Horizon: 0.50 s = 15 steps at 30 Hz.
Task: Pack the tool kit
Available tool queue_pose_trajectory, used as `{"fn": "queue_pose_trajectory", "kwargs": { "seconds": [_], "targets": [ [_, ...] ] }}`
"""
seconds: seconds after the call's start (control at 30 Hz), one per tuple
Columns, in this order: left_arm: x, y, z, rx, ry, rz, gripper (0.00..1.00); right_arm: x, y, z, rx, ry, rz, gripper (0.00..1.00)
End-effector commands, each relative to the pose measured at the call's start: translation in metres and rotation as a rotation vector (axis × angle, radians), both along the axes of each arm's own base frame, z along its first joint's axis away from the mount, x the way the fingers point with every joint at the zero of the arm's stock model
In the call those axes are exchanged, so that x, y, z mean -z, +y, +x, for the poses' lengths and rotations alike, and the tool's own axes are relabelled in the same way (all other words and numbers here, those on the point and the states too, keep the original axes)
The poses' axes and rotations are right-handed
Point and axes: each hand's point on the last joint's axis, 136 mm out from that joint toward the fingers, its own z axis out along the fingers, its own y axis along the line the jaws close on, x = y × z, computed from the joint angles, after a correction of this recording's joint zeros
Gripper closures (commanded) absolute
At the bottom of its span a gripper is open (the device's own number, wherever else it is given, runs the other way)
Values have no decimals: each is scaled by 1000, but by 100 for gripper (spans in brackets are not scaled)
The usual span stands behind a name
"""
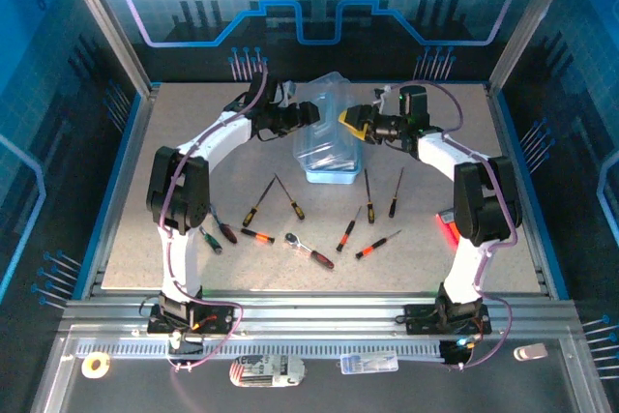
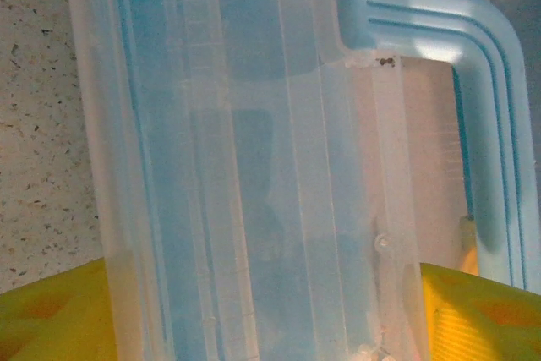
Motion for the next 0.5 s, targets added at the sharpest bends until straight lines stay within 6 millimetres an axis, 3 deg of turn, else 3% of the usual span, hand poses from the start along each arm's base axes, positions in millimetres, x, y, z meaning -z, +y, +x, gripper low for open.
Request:
{"fn": "queue_pose_trajectory", "kwargs": {
  "seconds": [0.0, 0.07, 0.47],
  "targets": [
    [-36, -12, 10, 66, -106, -100, 13, -12, 12, 4, -33, -24, 55, 41],
    [-39, -6, 9, 57, -103, -102, 1, -12, 13, 6, -33, -20, 69, 42],
    [-39, 40, -1, -44, -88, -135, 1, -23, 23, 11, -60, -41, 63, 42]
  ]
}}
